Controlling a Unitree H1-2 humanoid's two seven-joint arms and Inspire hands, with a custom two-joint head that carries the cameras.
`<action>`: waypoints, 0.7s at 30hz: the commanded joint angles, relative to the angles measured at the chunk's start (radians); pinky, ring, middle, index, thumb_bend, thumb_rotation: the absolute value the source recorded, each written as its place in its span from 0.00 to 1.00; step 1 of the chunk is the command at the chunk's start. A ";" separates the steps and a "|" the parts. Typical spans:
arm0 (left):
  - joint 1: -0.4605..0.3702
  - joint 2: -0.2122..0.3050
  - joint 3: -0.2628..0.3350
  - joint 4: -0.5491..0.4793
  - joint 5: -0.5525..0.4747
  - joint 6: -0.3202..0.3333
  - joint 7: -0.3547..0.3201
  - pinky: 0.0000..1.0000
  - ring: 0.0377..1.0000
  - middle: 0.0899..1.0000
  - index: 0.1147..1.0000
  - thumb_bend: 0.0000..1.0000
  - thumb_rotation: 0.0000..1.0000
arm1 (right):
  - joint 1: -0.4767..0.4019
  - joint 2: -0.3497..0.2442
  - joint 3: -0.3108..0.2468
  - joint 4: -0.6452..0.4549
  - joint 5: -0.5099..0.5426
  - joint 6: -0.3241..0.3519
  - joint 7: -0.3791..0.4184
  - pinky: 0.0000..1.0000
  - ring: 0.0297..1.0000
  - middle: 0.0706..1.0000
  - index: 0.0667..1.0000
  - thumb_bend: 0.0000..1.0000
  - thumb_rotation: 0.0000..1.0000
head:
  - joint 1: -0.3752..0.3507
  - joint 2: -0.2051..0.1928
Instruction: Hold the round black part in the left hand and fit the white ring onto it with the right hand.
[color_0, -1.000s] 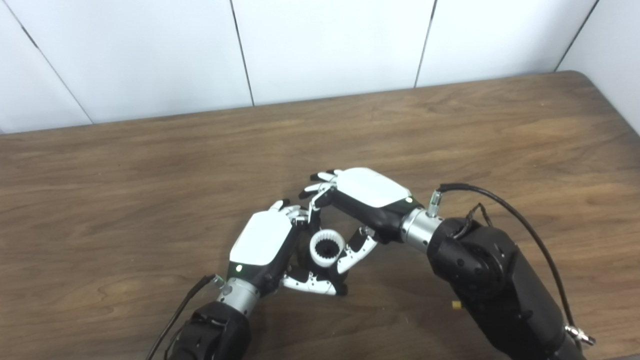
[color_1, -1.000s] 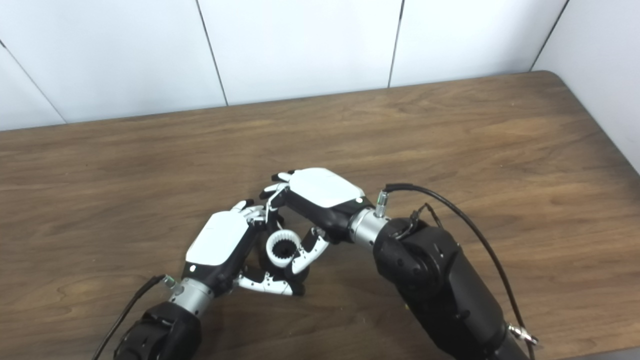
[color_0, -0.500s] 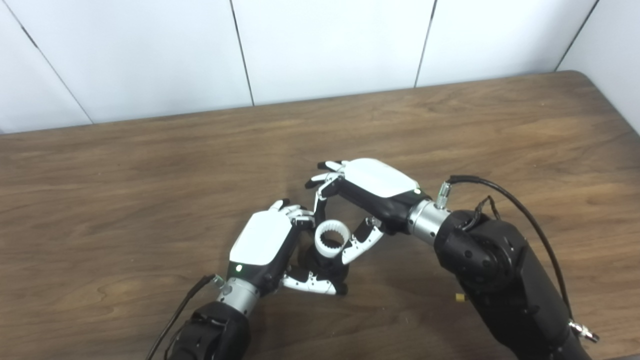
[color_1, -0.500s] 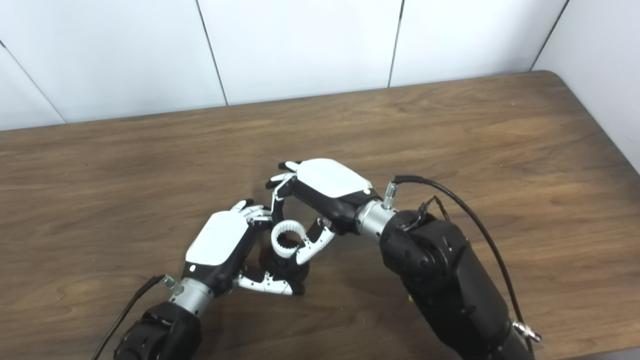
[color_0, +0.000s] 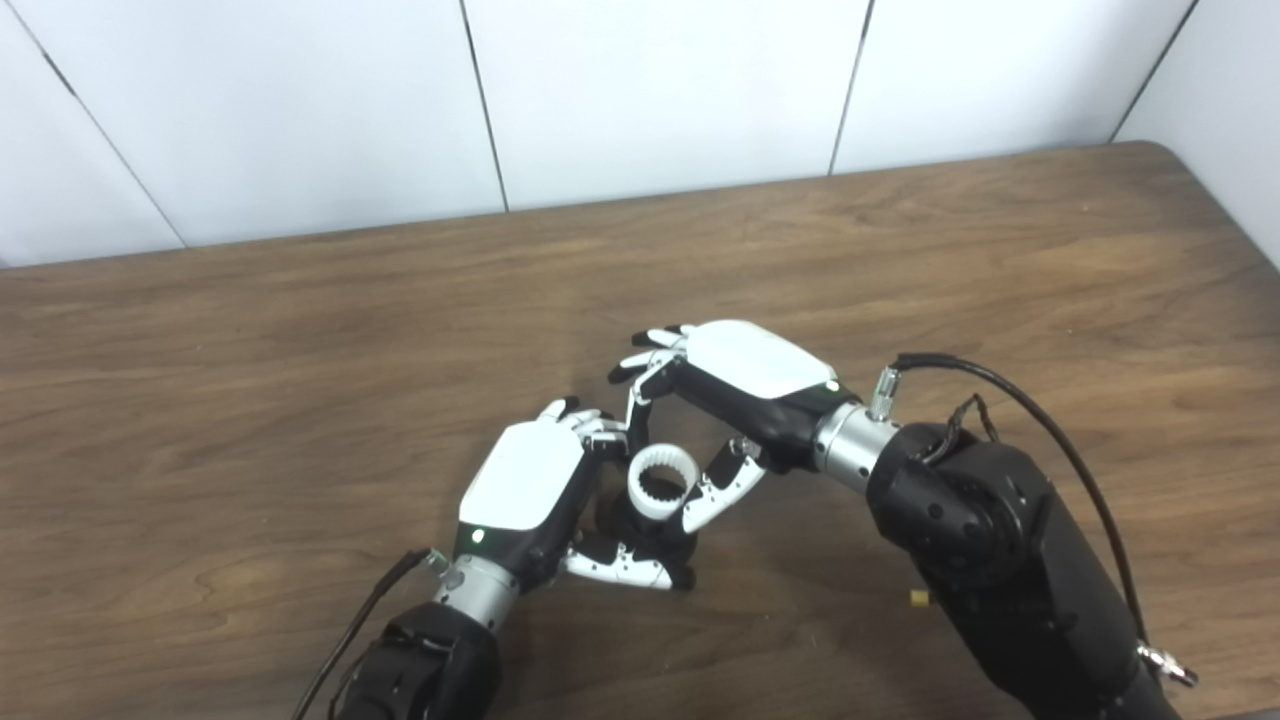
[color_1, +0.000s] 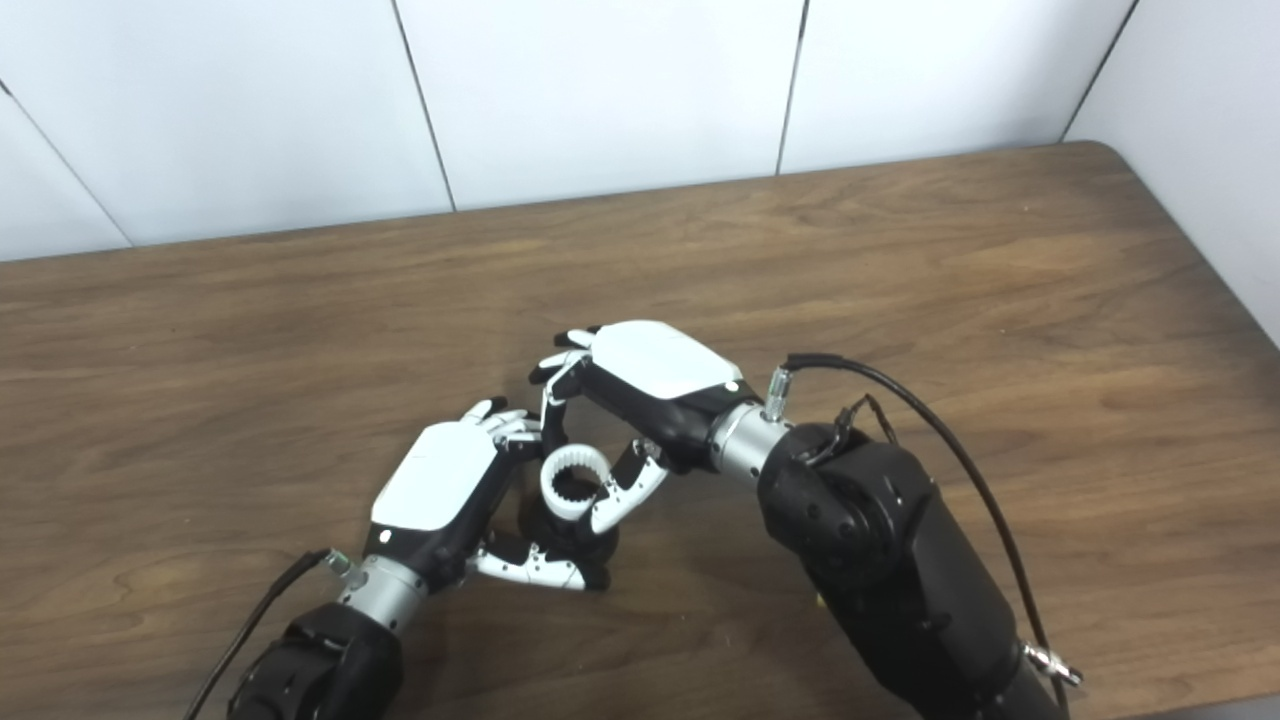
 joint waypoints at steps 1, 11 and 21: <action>-0.008 0.002 0.002 -0.011 0.008 0.001 -0.006 0.96 0.85 0.74 0.42 0.52 0.05 | -0.016 0.005 -0.001 -0.018 0.000 -0.017 -0.020 1.00 0.96 0.85 0.45 0.52 0.13 | -0.001 0.001; -0.009 0.000 0.001 -0.013 0.009 0.001 -0.009 0.96 0.85 0.74 0.42 0.52 0.05 | -0.002 0.001 0.006 -0.009 0.002 -0.026 -0.029 1.00 0.97 0.85 0.45 0.52 0.13 | 0.000 0.005; -0.007 -0.001 0.000 -0.017 0.015 0.006 -0.012 0.96 0.85 0.74 0.42 0.52 0.05 | 0.002 0.002 0.009 0.003 -0.008 -0.034 -0.036 1.00 0.96 0.85 0.45 0.52 0.13 | -0.001 0.005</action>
